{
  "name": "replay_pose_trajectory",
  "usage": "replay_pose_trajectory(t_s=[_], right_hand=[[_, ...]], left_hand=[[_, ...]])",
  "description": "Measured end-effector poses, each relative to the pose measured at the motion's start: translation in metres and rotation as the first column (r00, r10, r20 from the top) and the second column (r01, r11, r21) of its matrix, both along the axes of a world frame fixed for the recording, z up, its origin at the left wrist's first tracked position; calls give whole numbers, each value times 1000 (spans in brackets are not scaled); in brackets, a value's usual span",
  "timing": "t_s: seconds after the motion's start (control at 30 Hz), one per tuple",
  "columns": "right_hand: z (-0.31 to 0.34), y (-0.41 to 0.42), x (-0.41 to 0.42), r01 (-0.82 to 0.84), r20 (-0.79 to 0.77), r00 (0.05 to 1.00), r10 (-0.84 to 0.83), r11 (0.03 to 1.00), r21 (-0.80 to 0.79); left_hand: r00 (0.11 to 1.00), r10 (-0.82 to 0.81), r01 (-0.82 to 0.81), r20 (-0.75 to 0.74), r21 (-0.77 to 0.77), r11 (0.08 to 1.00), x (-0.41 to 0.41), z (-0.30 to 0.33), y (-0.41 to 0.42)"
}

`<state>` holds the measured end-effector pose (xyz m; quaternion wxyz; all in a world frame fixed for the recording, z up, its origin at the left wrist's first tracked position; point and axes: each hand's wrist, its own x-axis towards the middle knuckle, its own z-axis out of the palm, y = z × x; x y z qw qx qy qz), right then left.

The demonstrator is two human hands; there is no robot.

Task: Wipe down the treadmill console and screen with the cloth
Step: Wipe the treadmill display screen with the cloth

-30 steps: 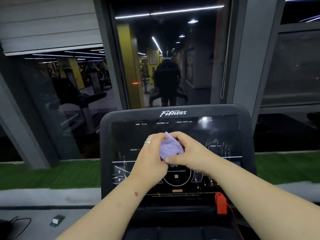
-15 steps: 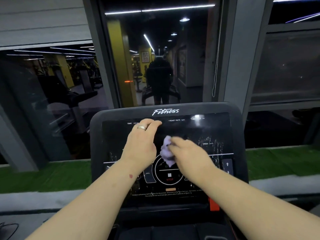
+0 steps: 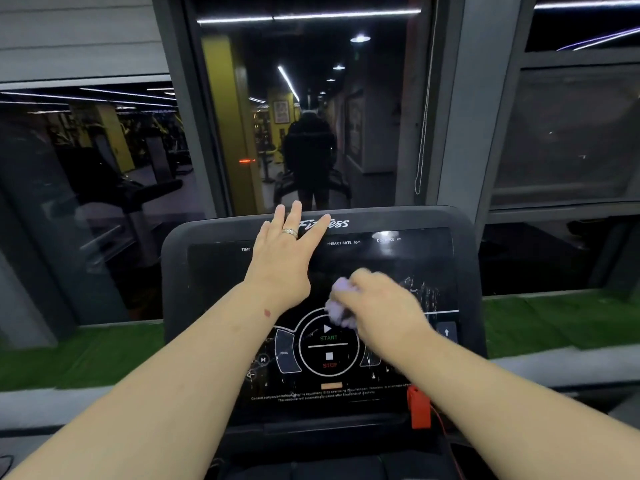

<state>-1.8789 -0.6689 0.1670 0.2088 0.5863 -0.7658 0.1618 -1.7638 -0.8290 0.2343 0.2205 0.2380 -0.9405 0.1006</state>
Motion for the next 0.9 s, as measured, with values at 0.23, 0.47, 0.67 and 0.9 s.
replay_pose_trajectory(t_s=[0.23,0.47,0.67,0.9], right_hand=[[-24,-8,29,-37,8,999,37,999,-34],[-14,-19,6,187,67,982,-175,943,-274],[-7,-5,1,-87,-182,981,71,993,-82],[-24,-22,25,-110,-214,972,95,992,-60]], left_hand=[[1000,16,-17,-4,-53,998,0,2,2],[1000,24,-25,-13,-52,998,1,4,3],[1000,20,-21,-18,-52,998,2,3,2],[1000,14,-15,-26,-39,999,3,3,3]])
